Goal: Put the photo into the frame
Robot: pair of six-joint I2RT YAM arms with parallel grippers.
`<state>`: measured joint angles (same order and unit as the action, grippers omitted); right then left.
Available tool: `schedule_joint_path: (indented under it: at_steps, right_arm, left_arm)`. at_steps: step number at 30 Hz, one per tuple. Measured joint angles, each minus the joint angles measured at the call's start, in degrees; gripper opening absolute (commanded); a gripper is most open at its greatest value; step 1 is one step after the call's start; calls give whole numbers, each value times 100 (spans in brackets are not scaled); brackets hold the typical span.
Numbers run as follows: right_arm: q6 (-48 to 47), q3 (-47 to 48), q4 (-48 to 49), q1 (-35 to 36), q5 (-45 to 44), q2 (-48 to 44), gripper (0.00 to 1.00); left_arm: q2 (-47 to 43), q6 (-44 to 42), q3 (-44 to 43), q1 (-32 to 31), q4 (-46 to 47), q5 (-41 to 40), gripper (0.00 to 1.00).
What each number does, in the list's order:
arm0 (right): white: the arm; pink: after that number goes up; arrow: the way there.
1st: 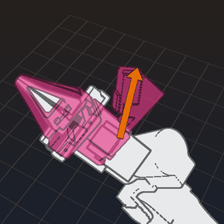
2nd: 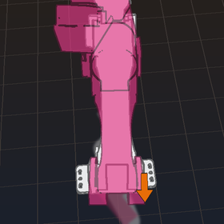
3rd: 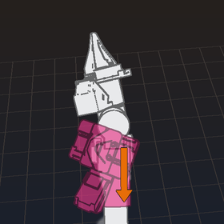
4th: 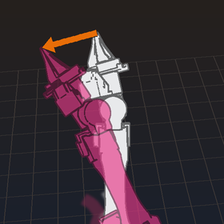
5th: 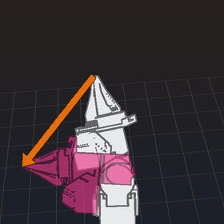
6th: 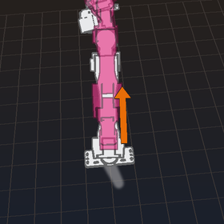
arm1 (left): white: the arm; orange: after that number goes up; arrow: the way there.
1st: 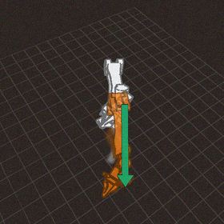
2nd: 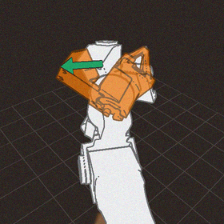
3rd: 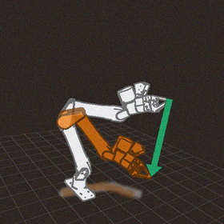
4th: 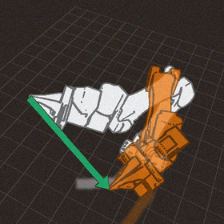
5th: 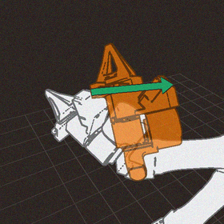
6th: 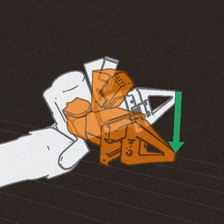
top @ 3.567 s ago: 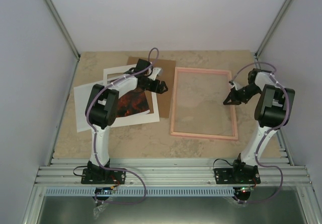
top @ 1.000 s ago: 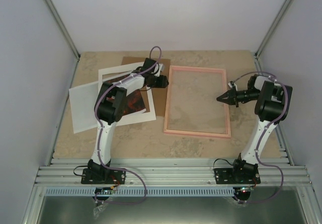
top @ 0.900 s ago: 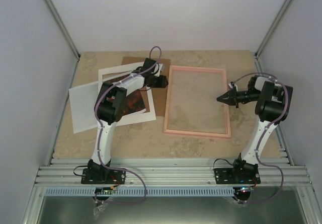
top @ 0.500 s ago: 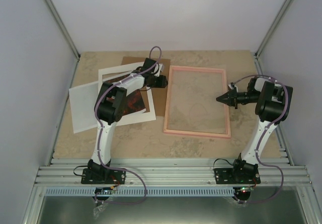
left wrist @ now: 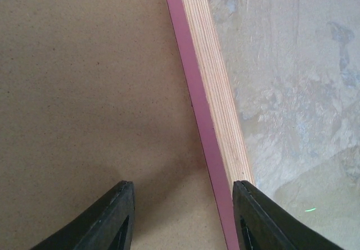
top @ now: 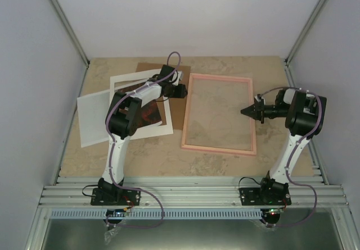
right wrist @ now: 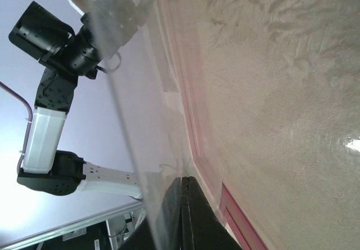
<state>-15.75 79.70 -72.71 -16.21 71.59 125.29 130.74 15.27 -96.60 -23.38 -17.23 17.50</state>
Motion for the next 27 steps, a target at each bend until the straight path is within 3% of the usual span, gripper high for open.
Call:
schedule_joint_path:
  at_steps: [16, 27]
  right_arm:
    - [361, 317, 323, 350, 9, 232, 1]
    - [522, -319, 417, 345, 409, -345, 1]
  left_arm:
    - [0, -94, -118, 0, -131, -133, 47]
    - [0, -153, -127, 0, -175, -157, 47]
